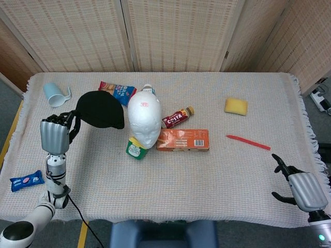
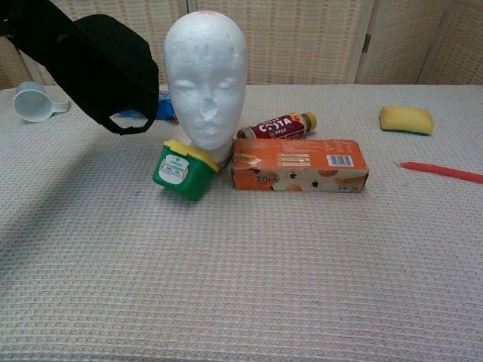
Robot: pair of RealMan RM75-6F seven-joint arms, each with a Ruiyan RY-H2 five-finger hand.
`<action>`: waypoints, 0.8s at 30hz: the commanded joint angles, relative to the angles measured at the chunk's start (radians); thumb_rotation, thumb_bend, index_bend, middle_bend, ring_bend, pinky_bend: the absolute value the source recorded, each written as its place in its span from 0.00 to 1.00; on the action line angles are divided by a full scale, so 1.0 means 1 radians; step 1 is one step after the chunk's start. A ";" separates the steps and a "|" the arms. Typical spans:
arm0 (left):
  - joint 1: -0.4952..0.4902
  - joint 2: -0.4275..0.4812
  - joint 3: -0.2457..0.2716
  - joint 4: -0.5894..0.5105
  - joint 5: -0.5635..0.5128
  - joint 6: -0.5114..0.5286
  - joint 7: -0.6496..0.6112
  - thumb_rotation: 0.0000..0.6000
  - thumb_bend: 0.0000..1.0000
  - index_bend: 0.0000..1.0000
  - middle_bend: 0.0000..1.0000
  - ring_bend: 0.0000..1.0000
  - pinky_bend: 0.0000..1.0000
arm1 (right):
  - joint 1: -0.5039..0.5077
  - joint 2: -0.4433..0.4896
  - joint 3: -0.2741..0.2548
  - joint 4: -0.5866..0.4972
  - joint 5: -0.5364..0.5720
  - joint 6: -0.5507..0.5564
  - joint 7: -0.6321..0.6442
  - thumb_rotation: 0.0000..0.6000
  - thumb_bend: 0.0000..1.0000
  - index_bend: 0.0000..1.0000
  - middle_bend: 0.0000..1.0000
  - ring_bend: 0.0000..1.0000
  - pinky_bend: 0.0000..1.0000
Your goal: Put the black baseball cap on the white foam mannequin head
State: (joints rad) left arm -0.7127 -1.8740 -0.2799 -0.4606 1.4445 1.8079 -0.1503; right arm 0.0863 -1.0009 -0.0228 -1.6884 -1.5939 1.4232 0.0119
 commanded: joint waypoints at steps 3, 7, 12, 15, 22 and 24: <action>-0.031 0.042 -0.014 -0.057 0.005 -0.004 0.044 1.00 0.65 0.76 1.00 1.00 1.00 | 0.003 -0.001 0.001 0.002 0.006 -0.010 -0.001 1.00 0.02 0.00 0.37 0.37 0.61; -0.069 0.081 -0.042 -0.115 0.002 -0.003 0.081 1.00 0.65 0.76 1.00 1.00 1.00 | 0.008 -0.004 0.000 0.001 0.011 -0.023 -0.005 1.00 0.02 0.00 0.37 0.37 0.61; -0.130 0.130 -0.090 -0.234 0.003 0.006 0.155 1.00 0.67 0.76 1.00 1.00 1.00 | 0.014 -0.003 -0.004 -0.001 0.018 -0.044 -0.009 1.00 0.02 0.00 0.37 0.37 0.61; -0.167 0.152 -0.111 -0.304 0.009 -0.001 0.212 1.00 0.67 0.76 1.00 1.00 1.00 | 0.018 0.001 -0.006 -0.004 0.023 -0.058 -0.005 1.00 0.02 0.00 0.37 0.37 0.61; -0.237 0.149 -0.133 -0.425 0.026 -0.032 0.322 1.00 0.67 0.76 1.00 1.00 1.00 | 0.024 0.014 0.000 -0.003 0.044 -0.072 0.020 1.00 0.02 0.00 0.37 0.37 0.61; -0.267 0.137 -0.141 -0.440 0.030 -0.049 0.357 1.00 0.67 0.76 1.00 1.00 1.00 | 0.027 0.021 -0.003 -0.005 0.043 -0.081 0.030 1.00 0.02 0.00 0.36 0.37 0.61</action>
State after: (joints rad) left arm -0.9576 -1.7287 -0.4109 -0.8842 1.4691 1.7741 0.1834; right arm 0.1117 -0.9821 -0.0245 -1.6927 -1.5513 1.3449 0.0395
